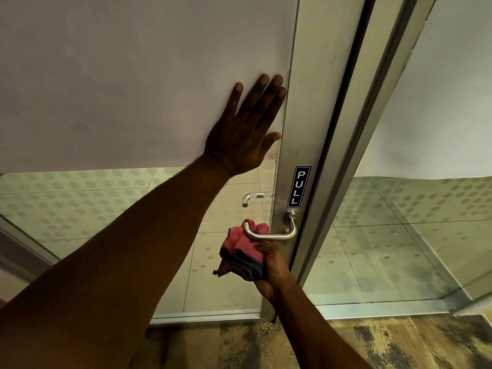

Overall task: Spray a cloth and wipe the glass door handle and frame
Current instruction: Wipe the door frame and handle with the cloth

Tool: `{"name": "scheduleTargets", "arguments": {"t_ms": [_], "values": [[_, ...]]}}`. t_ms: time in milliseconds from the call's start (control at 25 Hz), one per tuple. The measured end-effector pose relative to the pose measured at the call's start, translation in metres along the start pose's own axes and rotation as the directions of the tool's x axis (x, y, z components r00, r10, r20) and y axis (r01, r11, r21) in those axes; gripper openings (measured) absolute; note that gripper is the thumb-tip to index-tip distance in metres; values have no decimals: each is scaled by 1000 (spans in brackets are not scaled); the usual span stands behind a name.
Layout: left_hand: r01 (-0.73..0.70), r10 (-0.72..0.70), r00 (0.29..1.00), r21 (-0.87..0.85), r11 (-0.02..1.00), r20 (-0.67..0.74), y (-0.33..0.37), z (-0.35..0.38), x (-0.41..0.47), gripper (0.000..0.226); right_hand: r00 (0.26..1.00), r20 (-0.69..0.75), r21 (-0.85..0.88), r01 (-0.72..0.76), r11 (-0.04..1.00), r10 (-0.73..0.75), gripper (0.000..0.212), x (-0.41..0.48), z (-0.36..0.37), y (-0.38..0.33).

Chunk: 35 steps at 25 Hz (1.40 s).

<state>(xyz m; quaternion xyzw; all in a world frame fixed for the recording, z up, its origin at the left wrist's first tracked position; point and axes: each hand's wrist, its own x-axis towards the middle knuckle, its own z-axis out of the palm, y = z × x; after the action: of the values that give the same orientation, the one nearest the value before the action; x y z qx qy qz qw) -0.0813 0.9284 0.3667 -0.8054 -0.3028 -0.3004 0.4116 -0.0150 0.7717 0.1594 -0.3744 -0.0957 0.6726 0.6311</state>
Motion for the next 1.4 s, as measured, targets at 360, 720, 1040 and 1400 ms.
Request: {"name": "scheduleTargets", "arguments": {"t_ms": [360,720,1040,1400], "values": [[-17,19,998,-30,999,54,-1,1,-3,73,993,-89,-164,-93,982,79,70,-31,-34,-9],[35,12,982,-242,970,188,1,-44,-5,70,984,-17,-524,141,840,-176,66,-99,-32,-37],[388,219,785,-736,555,579,86,-111,-127,56,958,22,-757,204,621,-287,10,-143,-25,-55],[607,1,726,-641,471,688,130,-140,-193,8,681,-72,-921,234,310,-729,37,-156,-26,-54]]}}
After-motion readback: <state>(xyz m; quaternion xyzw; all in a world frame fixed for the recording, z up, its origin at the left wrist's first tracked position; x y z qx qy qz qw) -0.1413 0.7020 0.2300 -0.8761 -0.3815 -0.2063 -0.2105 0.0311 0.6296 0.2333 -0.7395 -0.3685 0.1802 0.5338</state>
